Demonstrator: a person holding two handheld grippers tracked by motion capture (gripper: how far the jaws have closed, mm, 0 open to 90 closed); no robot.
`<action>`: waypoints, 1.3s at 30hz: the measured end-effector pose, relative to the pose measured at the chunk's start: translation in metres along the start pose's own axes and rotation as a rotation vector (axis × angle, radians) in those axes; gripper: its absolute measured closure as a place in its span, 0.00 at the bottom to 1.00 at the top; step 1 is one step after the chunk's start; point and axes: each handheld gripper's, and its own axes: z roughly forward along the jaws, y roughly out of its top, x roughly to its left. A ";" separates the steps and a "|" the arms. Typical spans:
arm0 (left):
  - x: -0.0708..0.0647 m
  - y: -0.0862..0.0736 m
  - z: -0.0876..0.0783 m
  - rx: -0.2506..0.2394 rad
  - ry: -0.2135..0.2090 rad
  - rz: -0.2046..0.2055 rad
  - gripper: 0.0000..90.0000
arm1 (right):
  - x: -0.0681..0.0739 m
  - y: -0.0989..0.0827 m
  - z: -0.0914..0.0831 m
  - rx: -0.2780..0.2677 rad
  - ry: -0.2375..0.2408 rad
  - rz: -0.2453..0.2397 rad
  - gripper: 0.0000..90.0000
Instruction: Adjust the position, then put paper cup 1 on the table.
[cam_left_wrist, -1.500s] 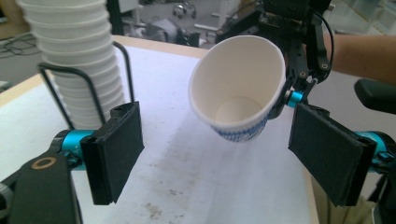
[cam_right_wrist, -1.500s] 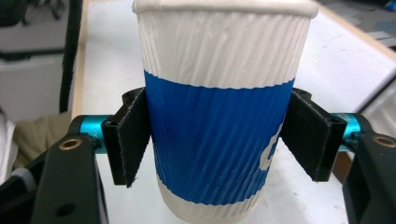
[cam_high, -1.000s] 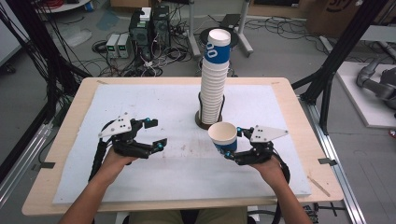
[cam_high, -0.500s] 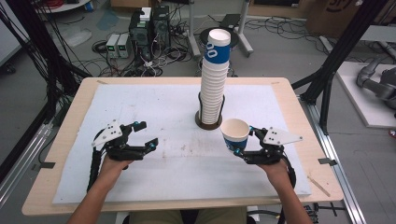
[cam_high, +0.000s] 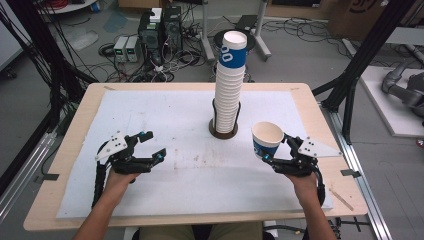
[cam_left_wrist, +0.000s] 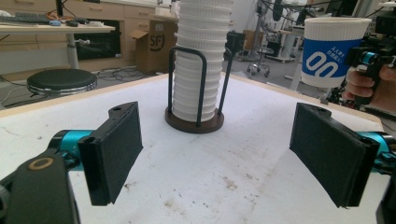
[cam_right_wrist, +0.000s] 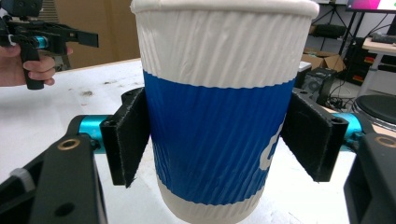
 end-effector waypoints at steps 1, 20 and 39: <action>0.000 0.000 0.000 0.000 0.002 0.003 0.19 | 0.000 0.000 0.000 0.003 -0.001 -0.002 0.31; -0.001 -0.001 0.003 0.018 -0.011 -0.001 0.18 | -0.009 -0.001 0.001 -0.006 -0.044 0.014 0.31; -0.003 -0.003 0.007 0.030 -0.015 -0.002 0.18 | -0.062 -0.018 0.033 0.084 -0.311 0.086 0.31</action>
